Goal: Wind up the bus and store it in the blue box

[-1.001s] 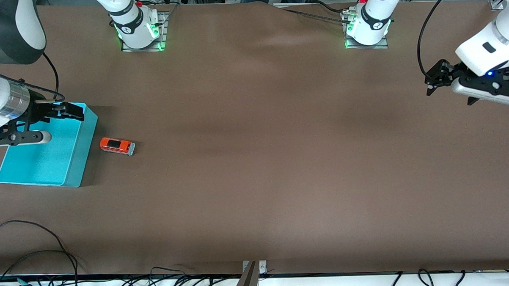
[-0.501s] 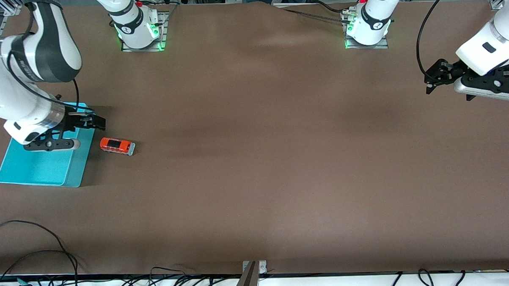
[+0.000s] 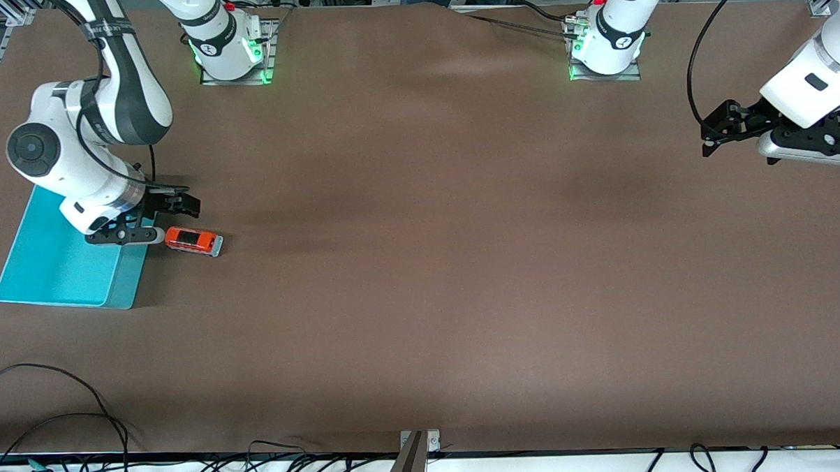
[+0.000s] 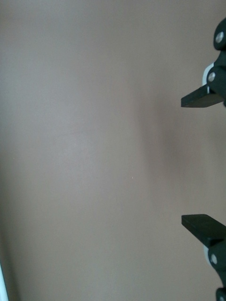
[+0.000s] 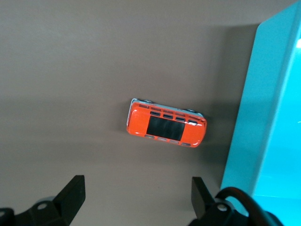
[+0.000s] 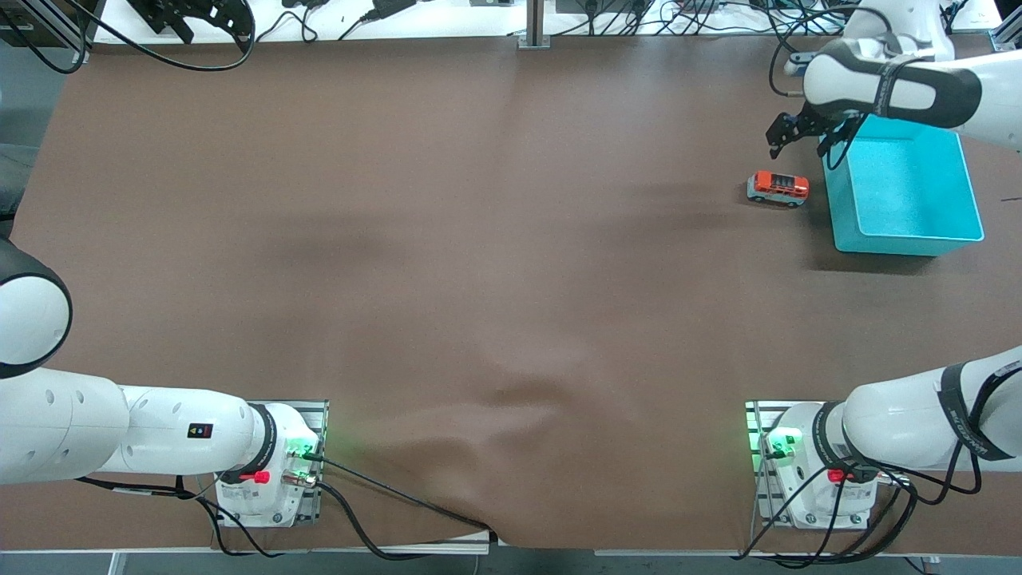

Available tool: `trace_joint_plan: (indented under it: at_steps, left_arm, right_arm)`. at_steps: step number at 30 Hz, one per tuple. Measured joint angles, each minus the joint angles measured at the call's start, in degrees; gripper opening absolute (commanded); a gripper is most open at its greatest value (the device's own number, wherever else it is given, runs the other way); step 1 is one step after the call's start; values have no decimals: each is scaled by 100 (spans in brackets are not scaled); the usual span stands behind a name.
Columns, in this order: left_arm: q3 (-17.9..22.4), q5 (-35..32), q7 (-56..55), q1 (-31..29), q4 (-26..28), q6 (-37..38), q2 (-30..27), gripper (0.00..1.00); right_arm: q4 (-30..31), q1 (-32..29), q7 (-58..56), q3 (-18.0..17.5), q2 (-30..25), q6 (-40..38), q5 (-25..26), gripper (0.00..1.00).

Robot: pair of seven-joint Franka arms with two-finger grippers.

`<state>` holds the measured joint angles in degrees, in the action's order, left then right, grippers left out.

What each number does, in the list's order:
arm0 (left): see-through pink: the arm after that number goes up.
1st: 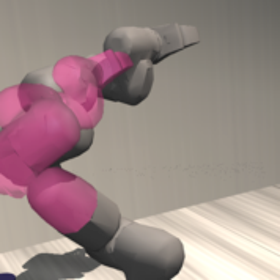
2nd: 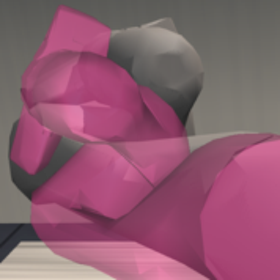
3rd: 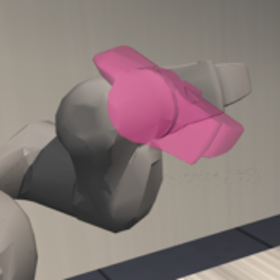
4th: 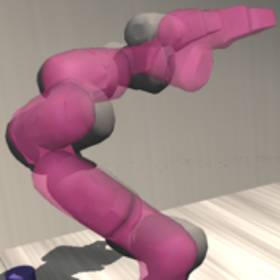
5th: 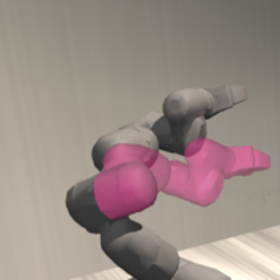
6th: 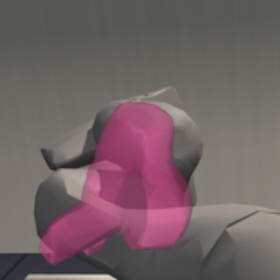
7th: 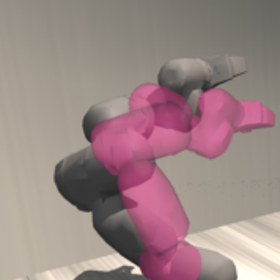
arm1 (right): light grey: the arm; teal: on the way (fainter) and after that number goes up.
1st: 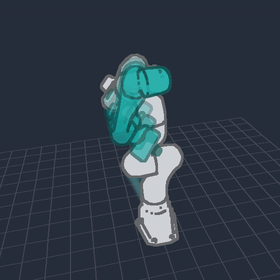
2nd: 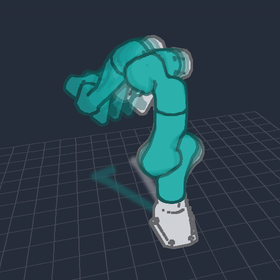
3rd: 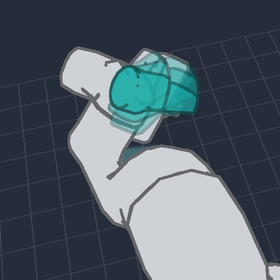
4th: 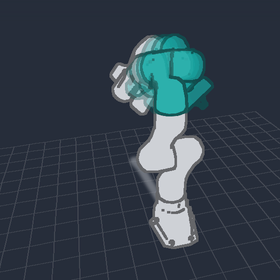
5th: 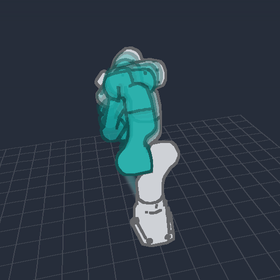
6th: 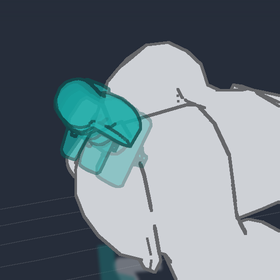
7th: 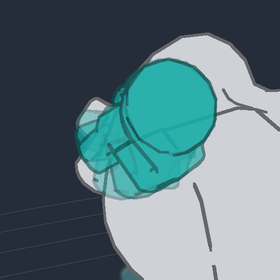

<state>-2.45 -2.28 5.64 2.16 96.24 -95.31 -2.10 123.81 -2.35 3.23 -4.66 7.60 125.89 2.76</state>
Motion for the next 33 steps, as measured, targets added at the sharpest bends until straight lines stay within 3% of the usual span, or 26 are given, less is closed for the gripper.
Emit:
trace_joint_plan:
  at_steps: [9, 33]
  left_arm:
    - [-14, 16, -575, 23, 0, 233, -62, 100]
    - [-32, 230, -722, 27, 0, 239, -130, 100]
  right_arm:
    - [593, -1, 1337, 1, 28, 733, -1, 100]
    - [657, -210, 5669, 44, 637, 2228, -23, 100]
